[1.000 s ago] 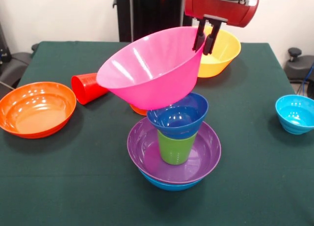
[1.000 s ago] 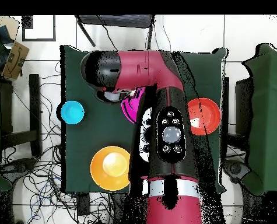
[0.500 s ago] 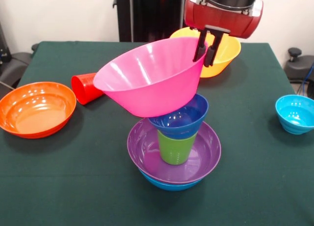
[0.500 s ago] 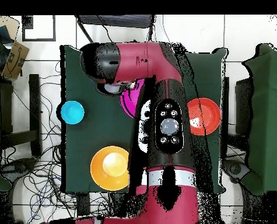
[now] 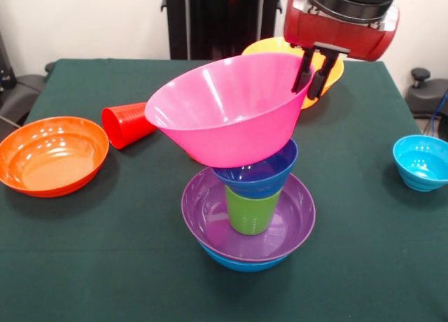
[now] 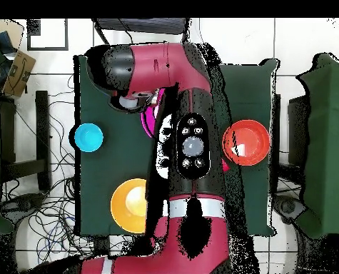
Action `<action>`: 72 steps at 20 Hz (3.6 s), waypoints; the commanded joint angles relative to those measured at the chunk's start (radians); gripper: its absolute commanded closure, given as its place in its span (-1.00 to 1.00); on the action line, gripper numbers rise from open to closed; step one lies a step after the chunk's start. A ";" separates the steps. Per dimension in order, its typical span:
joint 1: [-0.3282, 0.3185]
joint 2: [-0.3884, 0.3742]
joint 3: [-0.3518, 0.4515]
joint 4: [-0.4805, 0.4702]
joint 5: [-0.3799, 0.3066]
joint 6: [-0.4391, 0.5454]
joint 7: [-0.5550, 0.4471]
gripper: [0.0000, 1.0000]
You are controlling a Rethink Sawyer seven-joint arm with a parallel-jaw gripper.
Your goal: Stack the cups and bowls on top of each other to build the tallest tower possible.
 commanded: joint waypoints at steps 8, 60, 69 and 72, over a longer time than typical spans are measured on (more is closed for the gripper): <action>0.047 0.050 -0.002 -0.106 -0.038 0.127 0.026 1.00; 0.105 0.156 -0.075 -0.231 0.018 0.114 0.075 1.00; 0.112 0.169 -0.083 -0.238 0.050 0.162 0.082 1.00; 0.114 0.168 -0.089 -0.236 0.056 0.180 0.078 1.00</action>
